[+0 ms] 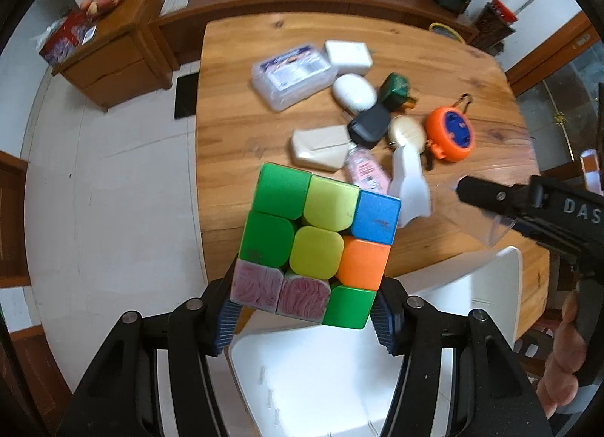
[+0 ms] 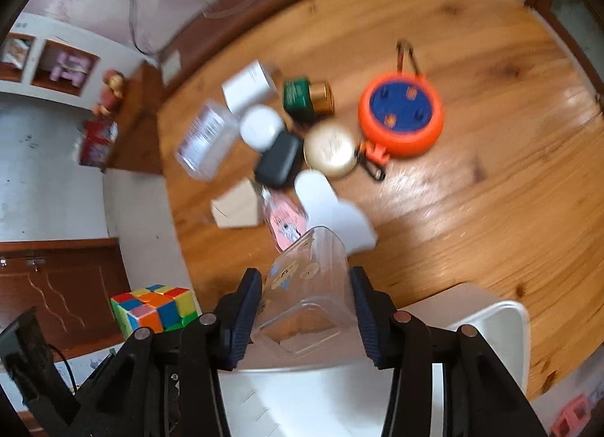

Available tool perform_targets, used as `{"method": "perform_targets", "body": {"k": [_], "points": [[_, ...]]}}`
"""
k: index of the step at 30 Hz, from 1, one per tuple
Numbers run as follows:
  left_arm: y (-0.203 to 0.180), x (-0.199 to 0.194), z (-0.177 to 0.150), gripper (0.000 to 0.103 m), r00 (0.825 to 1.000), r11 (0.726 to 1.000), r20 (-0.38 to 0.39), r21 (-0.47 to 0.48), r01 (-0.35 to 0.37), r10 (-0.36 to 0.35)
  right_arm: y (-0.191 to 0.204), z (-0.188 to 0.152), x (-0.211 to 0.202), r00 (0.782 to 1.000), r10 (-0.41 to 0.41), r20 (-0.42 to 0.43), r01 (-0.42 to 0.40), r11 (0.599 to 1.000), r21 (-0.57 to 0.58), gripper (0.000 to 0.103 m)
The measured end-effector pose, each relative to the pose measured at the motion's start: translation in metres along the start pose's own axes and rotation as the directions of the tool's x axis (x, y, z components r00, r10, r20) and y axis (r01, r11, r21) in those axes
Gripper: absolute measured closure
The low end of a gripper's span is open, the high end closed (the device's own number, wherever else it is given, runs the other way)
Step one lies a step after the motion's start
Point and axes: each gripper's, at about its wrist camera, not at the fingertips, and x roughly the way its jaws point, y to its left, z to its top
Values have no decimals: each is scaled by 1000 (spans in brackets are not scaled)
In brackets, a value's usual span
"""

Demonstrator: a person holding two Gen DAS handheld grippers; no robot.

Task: Organize rigid objects
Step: 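Carry the cube in the left tool while the right tool carries the cup over the tray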

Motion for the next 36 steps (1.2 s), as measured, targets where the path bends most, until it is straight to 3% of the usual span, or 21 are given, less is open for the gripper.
{"method": "perform_targets", "body": {"k": [9,22,27,31,36], "points": [[-28,-41,-13,41,997,998,58,53,37,-40,1,-20,-48,991,50,126,-40,996,-80,55],[-45,-76,-57,41,996,999,83,-9,36,-35,-28,-50,-107,975,210,69,-197,967,-164,55],[-56,-77,-80,41,997,1000,72,-2,21,-21,-32,-69,-111,983,176,50,-158,957,-244,55],[-67,-76,-100,41,997,1000,71,24,6,-8,-31,-95,-109,995,48,90,-14,936,-351,55],[-77,-67,-120,41,998,998,44,50,-40,38,-30,-124,-95,995,-33,98,74,887,-456,55]]}}
